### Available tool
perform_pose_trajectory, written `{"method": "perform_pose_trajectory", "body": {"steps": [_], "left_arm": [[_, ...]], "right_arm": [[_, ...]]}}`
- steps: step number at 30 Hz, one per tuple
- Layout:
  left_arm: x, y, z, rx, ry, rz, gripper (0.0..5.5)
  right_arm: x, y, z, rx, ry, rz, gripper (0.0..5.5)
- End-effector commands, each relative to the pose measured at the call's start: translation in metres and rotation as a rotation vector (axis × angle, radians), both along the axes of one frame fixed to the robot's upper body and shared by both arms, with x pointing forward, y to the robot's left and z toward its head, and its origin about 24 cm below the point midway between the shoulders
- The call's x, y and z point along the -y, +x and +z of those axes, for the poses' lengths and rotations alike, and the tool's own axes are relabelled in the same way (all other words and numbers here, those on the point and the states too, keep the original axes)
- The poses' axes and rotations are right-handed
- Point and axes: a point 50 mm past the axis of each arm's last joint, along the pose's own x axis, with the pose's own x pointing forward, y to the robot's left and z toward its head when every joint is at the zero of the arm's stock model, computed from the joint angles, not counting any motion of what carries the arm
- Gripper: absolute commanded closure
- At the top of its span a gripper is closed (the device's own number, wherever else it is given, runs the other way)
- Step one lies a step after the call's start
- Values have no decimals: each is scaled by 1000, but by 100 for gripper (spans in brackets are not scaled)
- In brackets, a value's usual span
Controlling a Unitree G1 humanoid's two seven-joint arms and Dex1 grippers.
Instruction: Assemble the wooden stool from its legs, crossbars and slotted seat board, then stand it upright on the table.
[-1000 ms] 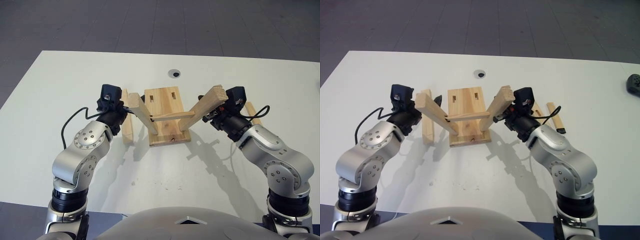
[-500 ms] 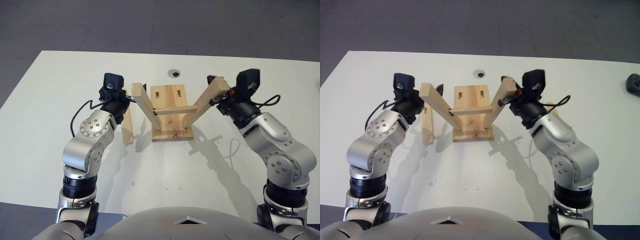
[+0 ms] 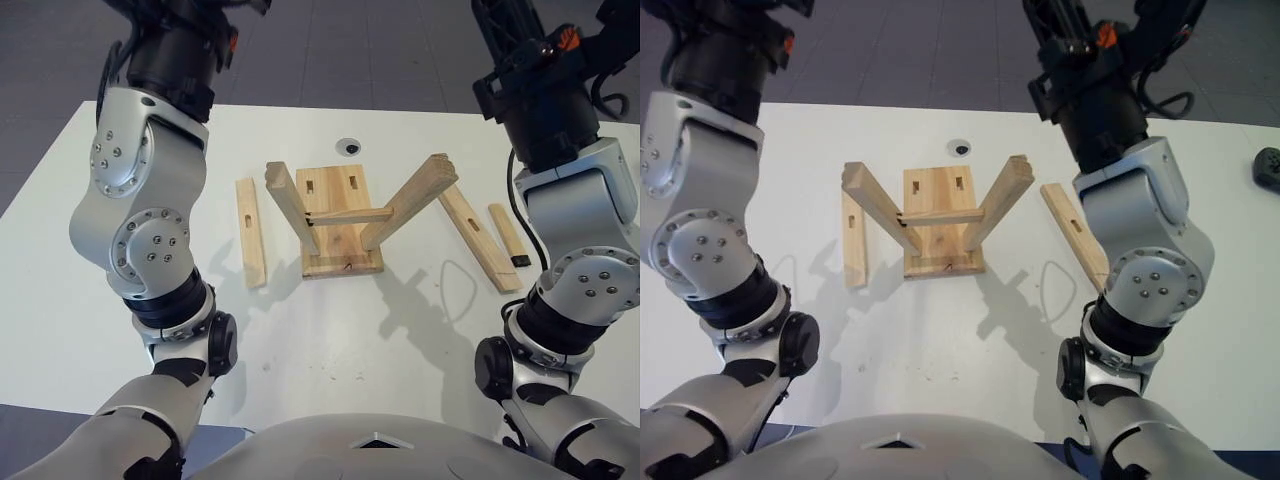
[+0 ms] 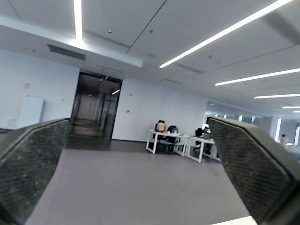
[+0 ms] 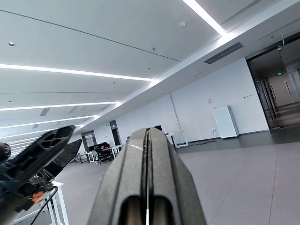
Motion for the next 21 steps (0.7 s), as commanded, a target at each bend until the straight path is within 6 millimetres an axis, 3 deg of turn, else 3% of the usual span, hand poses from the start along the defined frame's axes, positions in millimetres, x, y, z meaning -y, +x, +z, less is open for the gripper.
{"method": "perform_pose_trajectory", "body": {"steps": [1,8,11,13,15,17,19,21], "left_arm": [[7,-14,7,49,-6,-116,35],[10,-18,0,37,32,-140,152],[12,-16,-6,9,46,-145,207],[17,-8,-35,-128,83,-145,244],[22,-1,-85,-340,149,-134,286],[24,-4,-131,-495,215,-128,324],[26,-10,-150,-558,205,-141,361],[27,-12,-153,-560,195,-137,396]], "right_arm": [[0,-4,11,52,9,6,550],[-2,-4,9,52,-4,4,550],[-7,0,-2,-9,-32,15,550],[-15,7,-40,-194,-170,23,550],[-22,4,-84,-376,-300,65,550],[-24,-4,-111,-477,-372,95,550],[-23,-7,-112,-462,-347,101,550],[-22,-7,-101,-405,-276,100,550]]}}
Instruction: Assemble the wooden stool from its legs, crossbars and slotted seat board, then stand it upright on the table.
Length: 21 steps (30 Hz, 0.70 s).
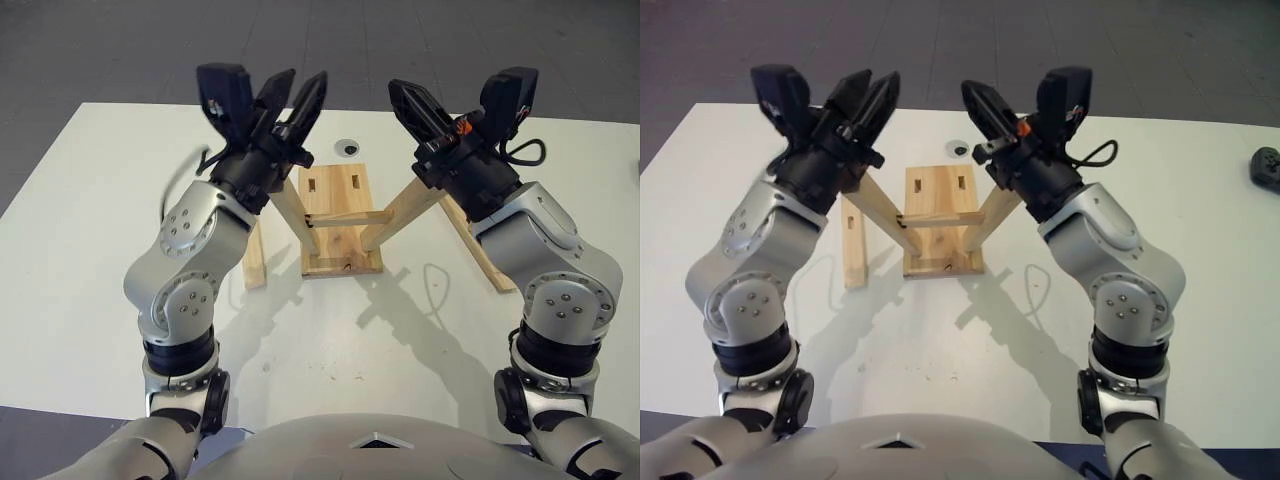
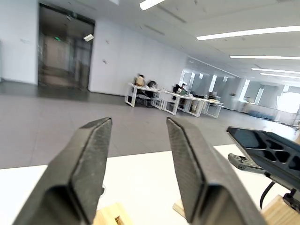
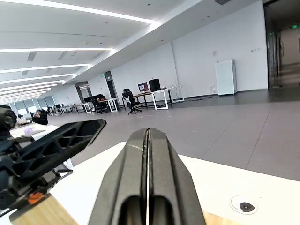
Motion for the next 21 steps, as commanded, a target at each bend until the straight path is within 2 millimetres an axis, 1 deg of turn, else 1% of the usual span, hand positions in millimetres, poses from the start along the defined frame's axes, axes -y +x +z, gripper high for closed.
{"method": "perform_pose_trajectory", "body": {"steps": [1,5,8,10,11,13,14,16,18,20,21], "left_arm": [[5,-2,-54,-239,62,-8,409],[7,1,-47,-210,30,-4,467],[9,1,-42,-191,12,-12,525],[10,1,-38,-178,-4,-28,547],[11,1,-36,-171,-8,-37,550],[14,1,-28,-141,-35,-64,520],[14,0,-22,-118,-50,-73,497],[11,3,-4,-60,-91,-76,466],[2,8,16,-5,-142,-53,429],[-16,14,35,49,-179,5,398],[-27,17,42,68,-180,48,381]], "right_arm": [[-1,-1,-29,-145,33,15,550],[0,1,-19,-90,103,4,550],[2,2,-12,-54,152,-15,550],[4,3,-4,-25,205,-28,550],[4,3,0,-8,233,-31,530],[6,3,9,27,275,-39,505],[7,3,13,43,294,-41,483],[9,4,22,73,318,-47,454],[11,4,28,96,325,-54,418],[14,6,32,109,324,-75,388],[17,7,31,109,319,-95,371]]}}
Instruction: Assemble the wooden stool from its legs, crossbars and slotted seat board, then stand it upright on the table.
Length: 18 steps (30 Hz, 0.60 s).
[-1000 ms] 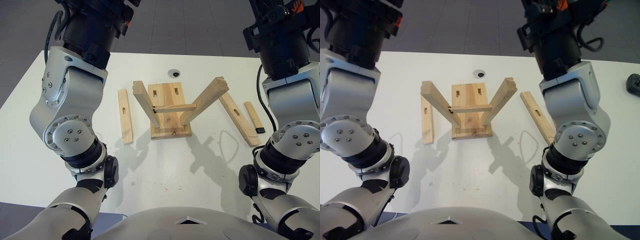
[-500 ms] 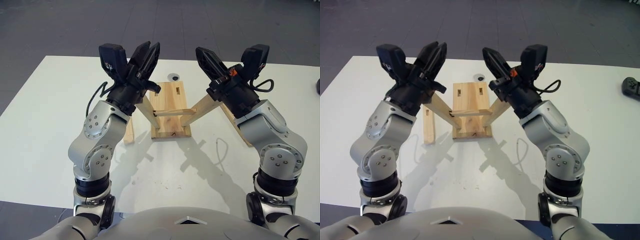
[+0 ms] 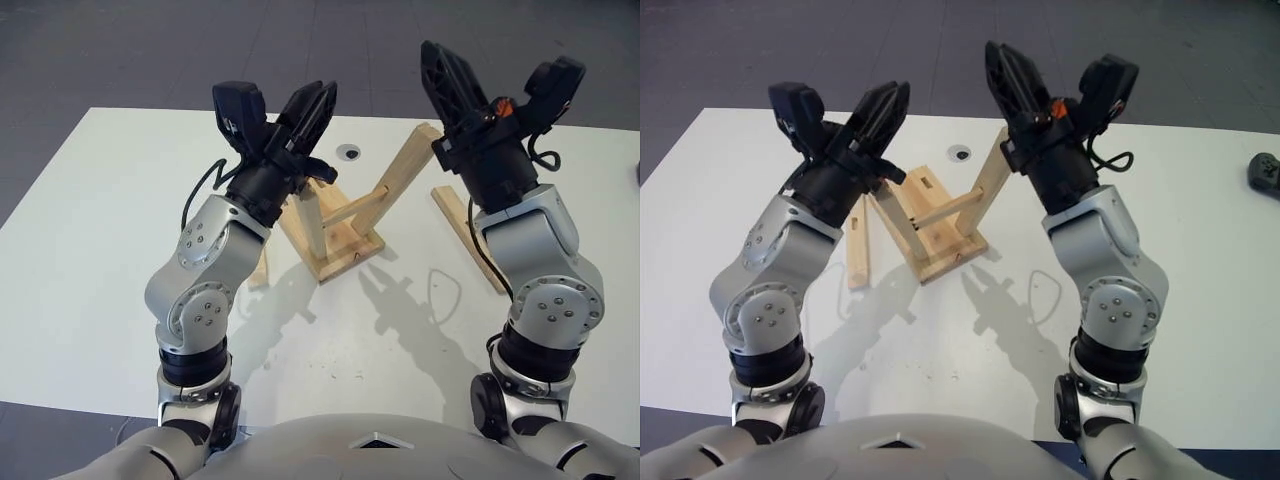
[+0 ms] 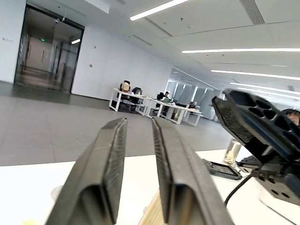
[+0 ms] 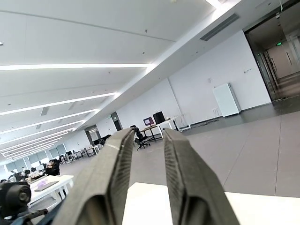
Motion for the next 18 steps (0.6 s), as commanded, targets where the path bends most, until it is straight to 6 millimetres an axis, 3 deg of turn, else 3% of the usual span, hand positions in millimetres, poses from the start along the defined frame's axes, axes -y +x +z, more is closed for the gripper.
{"method": "perform_pose_trajectory", "body": {"steps": [1,3,5,8,10,13,18], "left_arm": [[-43,12,33,80,-25,168,365],[-72,18,18,5,58,326,332],[-81,12,-19,-137,238,364,292],[-60,-19,-69,-318,395,190,240],[-45,-38,-88,-381,457,64,207],[-27,-44,-94,-376,488,-14,158],[12,-23,-75,-228,485,-116,84]], "right_arm": [[11,3,5,12,-2,-64,357],[22,3,1,-8,-6,-126,325],[36,2,-2,-23,-18,-201,286],[52,2,-5,-39,-43,-294,236],[58,3,-7,-48,-58,-333,204],[62,4,-8,-55,-69,-365,157],[57,8,-9,-56,-91,-341,85]]}}
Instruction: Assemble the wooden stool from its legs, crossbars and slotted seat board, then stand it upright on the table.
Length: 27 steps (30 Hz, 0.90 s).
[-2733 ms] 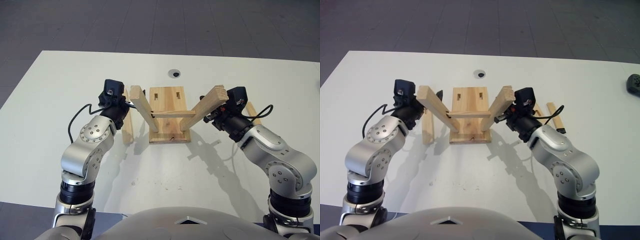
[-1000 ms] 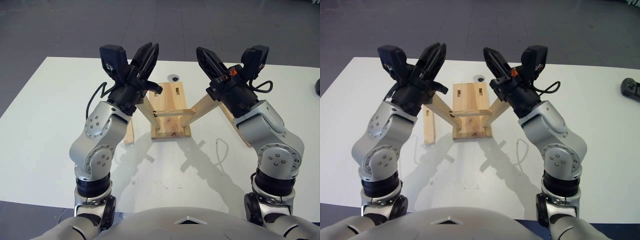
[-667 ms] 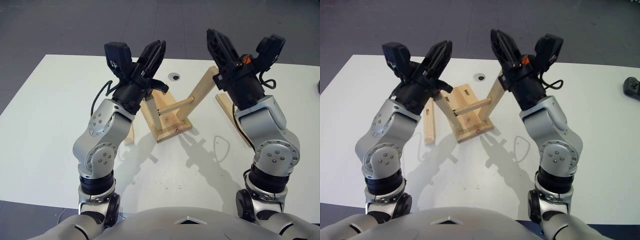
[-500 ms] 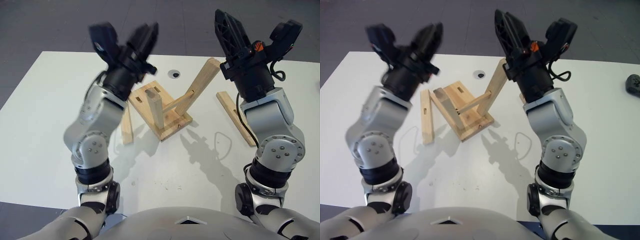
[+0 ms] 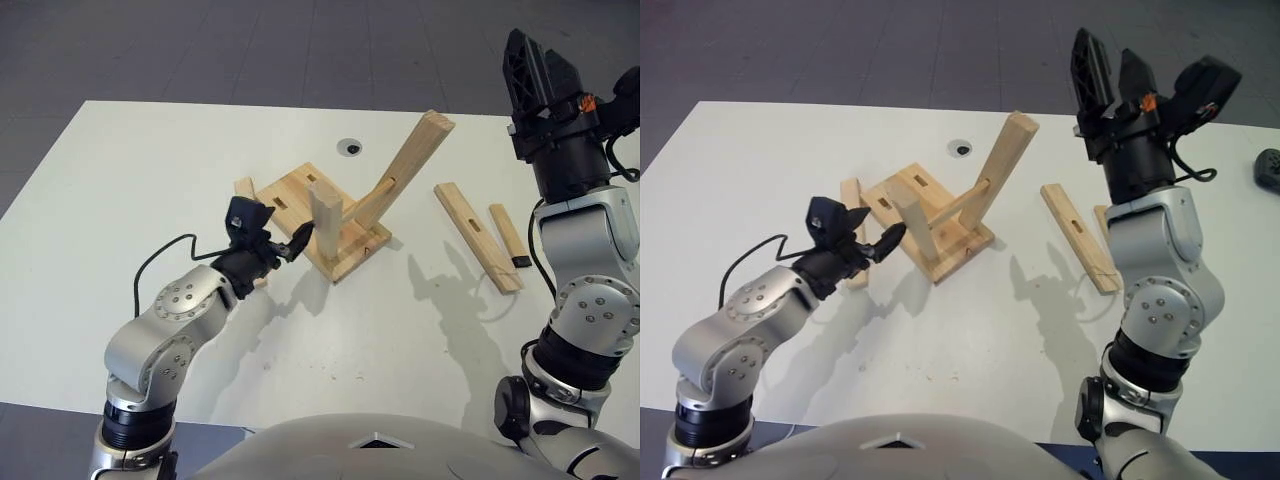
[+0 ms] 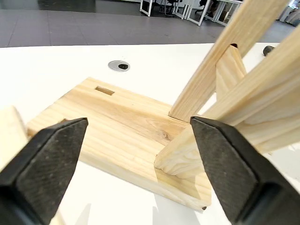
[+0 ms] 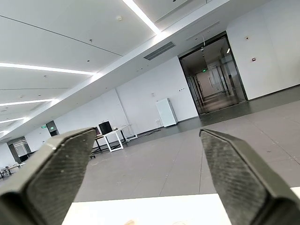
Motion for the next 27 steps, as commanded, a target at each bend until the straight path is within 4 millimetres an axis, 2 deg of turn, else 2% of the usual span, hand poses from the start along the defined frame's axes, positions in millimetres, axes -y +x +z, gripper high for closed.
{"method": "perform_pose_trajectory", "body": {"steps": [1,4,7,9,11,13,15,18,20,23,25,27], "left_arm": [[33,21,21,121,-18,-118,71],[54,36,32,187,-21,-169,18],[68,45,40,233,-25,-203,10],[71,48,42,250,-18,-211,10],[66,52,42,261,-5,-191,10],[52,58,44,274,-4,-130,10],[25,70,51,293,-39,24,10],[-24,86,55,306,-25,278,10],[-42,90,55,296,-16,359,10],[-59,91,51,280,4,432,10],[-61,91,46,262,18,445,10],[-60,89,39,246,31,447,10]], "right_arm": [[-5,4,0,-5,-28,24,72],[-8,6,0,1,-33,41,21],[-7,7,5,26,-33,52,11],[-9,5,13,68,-2,112,11],[-16,-2,24,114,77,246,11],[-24,-13,32,138,171,421,11],[-33,-24,35,127,221,593,11],[-47,-42,29,66,215,802,11],[-54,-53,23,1,204,917,11],[-62,-58,6,-172,210,993,11],[-66,-58,-6,-258,286,1000,11],[-69,-61,-18,-344,251,1019,11]]}}
